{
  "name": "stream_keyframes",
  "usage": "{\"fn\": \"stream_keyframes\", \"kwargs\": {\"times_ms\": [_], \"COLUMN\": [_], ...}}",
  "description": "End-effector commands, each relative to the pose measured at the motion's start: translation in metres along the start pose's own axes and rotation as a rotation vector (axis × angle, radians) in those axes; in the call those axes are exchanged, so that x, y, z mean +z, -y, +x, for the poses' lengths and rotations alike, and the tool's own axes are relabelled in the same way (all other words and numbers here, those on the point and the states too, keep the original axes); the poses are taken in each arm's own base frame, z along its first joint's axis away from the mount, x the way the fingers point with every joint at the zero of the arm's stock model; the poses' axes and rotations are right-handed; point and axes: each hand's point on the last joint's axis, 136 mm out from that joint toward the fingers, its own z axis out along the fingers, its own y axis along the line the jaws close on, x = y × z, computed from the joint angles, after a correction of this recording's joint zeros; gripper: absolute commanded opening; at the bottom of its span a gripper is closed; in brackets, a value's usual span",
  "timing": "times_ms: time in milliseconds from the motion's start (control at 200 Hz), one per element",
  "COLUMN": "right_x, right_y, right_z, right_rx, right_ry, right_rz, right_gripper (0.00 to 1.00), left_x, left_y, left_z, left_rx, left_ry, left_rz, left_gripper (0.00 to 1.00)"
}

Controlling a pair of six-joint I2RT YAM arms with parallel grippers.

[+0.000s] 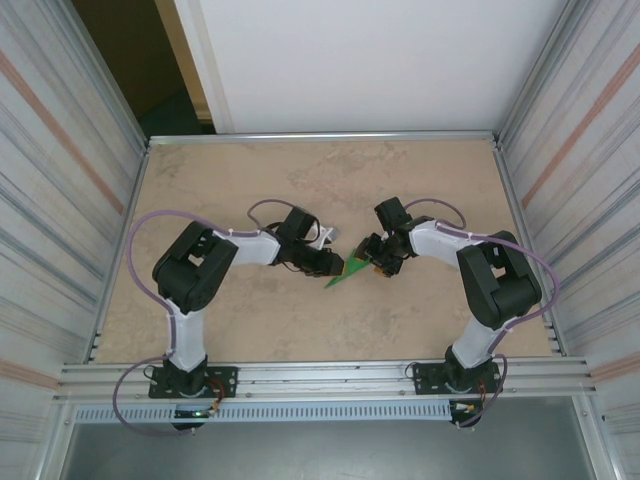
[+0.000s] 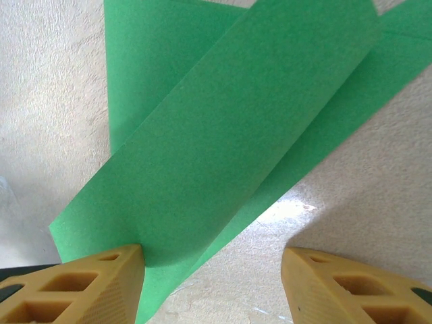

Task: Fold a paper plane with a square sheet of paper (pick it up from the middle)
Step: Fold the wing for the fifth time at the center of the table.

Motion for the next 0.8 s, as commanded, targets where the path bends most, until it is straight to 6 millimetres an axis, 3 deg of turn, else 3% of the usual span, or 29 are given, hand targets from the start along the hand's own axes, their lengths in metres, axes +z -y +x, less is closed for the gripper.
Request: {"fn": "stream_keyframes", "kwargs": {"times_ms": [0,426,797], "right_x": [0.037,0.04,0.043], "right_y": [0.032,0.033,0.038], "right_z": [0.008,0.009,0.011], "right_rx": [0.005,0.015,0.018], "right_ry": [-0.01,-0.02,-0.027], "right_rz": [0.105,0.113,0.128], "right_gripper": [0.57,0.57,0.57], "left_x": [-0.013,-0.009,-0.002], "left_y": [0.007,-0.004,-0.021], "left_z": [0.002,0.016,0.02], "left_rx": [0.065,0.087,0.058], "left_ry": [0.01,-0.027,-0.053], "left_rz": [-0.008,-0.07,-0.124], "left_gripper": [0.3,0.37,0.27]}}
